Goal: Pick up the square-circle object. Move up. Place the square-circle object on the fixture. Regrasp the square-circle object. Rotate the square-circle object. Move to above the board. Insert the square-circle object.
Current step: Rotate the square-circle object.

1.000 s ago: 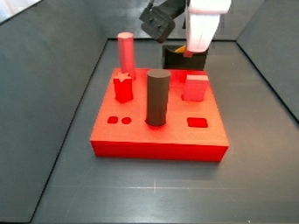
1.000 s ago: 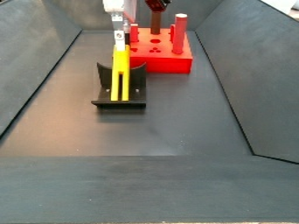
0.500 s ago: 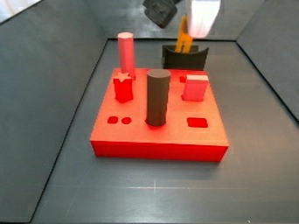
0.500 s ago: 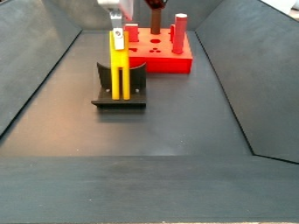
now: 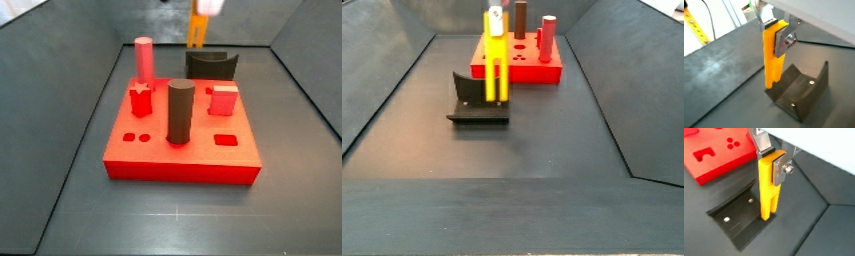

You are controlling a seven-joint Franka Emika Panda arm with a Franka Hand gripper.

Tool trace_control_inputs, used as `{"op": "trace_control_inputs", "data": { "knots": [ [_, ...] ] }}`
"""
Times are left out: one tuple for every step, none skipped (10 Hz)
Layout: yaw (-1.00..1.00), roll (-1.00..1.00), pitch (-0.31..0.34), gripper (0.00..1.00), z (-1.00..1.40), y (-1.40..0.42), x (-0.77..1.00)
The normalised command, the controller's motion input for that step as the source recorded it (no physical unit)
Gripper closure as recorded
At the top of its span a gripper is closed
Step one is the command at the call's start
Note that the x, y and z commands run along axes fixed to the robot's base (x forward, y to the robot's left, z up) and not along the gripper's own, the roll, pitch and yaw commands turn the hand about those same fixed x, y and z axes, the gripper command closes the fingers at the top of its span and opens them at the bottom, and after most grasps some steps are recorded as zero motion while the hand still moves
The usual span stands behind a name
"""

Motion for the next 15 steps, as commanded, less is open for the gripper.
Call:
{"op": "trace_control_inputs", "data": {
  "knots": [
    [-0.03,-0.12,-0.034,1.0,0.55,0.11,-1.0],
    [-0.04,-0.13,-0.033,1.0,0.49,0.1,-1.0],
    [-0.04,-0.13,-0.026,1.0,0.4,0.09,-1.0],
    [-0.04,-0.13,-0.028,1.0,0.36,0.09,-1.0],
    [-0.04,-0.14,-0.037,1.0,0.3,0.08,-1.0],
    [-0.04,-0.15,-0.043,1.0,0.26,0.08,-1.0],
    [-0.04,-0.16,-0.053,1.0,0.19,0.06,-0.91],
    [-0.05,-0.16,-0.063,1.0,0.13,0.05,-0.79],
    [-0.05,-0.16,-0.075,1.0,0.07,0.03,-0.63],
    [-0.05,-0.17,-0.073,1.0,0.05,0.03,-0.48],
    [-0.06,-0.17,-0.072,1.0,0.05,0.02,-0.37],
    [-0.06,-0.18,-0.074,1.0,0.04,0.02,-0.29],
    [-1.0,-0.96,-0.043,1.0,0.0,0.0,0.0],
    [-1.0,-0.99,-0.007,1.0,-0.01,0.03,0.08],
    [-0.99,-1.0,0.03,1.0,0.02,0.05,0.04]
  ]
}}
